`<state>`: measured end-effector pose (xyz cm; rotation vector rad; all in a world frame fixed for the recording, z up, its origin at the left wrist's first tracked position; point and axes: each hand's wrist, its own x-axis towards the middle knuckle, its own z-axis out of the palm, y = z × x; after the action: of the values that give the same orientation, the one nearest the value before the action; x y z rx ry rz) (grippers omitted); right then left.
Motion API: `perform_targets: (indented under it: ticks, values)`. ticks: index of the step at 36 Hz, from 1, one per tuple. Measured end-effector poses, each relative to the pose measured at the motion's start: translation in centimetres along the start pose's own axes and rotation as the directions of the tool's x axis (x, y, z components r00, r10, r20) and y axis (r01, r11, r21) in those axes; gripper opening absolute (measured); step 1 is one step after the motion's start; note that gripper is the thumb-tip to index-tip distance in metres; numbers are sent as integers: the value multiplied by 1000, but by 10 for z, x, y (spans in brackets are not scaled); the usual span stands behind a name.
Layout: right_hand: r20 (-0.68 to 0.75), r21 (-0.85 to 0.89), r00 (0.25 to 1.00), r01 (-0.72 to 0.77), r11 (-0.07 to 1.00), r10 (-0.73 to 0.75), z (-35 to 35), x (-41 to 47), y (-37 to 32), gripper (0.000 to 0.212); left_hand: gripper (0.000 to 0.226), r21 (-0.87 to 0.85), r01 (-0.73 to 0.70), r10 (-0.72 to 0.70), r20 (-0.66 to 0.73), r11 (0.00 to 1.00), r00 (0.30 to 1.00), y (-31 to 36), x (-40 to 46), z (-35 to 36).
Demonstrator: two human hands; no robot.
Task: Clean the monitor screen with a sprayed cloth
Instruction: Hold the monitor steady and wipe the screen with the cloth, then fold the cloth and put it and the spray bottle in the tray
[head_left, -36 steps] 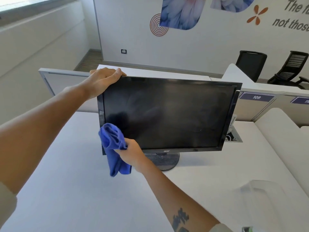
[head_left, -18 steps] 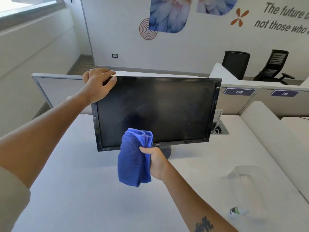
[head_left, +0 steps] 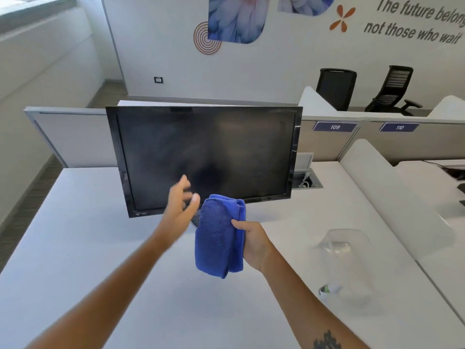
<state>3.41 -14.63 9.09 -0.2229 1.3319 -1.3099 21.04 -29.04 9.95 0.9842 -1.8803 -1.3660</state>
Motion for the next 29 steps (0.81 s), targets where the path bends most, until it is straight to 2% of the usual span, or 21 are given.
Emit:
perform_targets:
  ticks: [3, 5, 7, 11, 15, 19, 23, 29]
  values:
    - [-14, 1, 1000, -2, 1000, 2, -22, -9, -4, 41, 76, -185, 217, -179, 198, 959, 964, -1, -45, 33]
    - [-36, 2, 999, -7, 1000, 7, -37, -13, -6, 41, 56, -255, 260, -184, 288, 931, 940, 1, -66, 52]
    - [-49, 8, 999, 13, 1000, -13, -51, -18, -9, 41, 47, -312, 306, -194, 343, 899, 919, 6, -84, 72]
    - [-73, 2, 996, 52, 999, -52, -75, -30, -20, 36, 41, -302, 340, -241, 319, 891, 917, 7, -104, 108]
    - [-110, -44, 991, 75, 996, -79, -100, -35, -28, 32, 52, -312, 338, -258, 270, 888, 928, 15, -115, 138]
    - [-91, -138, 988, 113, 984, -126, -123, -43, -36, 27, 56, -332, 351, -261, 288, 876, 922, 25, -121, 168]
    - [-81, -299, 978, 158, 941, -190, -157, -44, -42, 48, 45, -354, 353, -262, 279, 866, 924, 37, -126, 203]
    - [-111, -357, 966, 181, 916, -234, -215, -53, -56, 58, 53, -337, 337, -242, 294, 879, 925, 64, -130, 255]
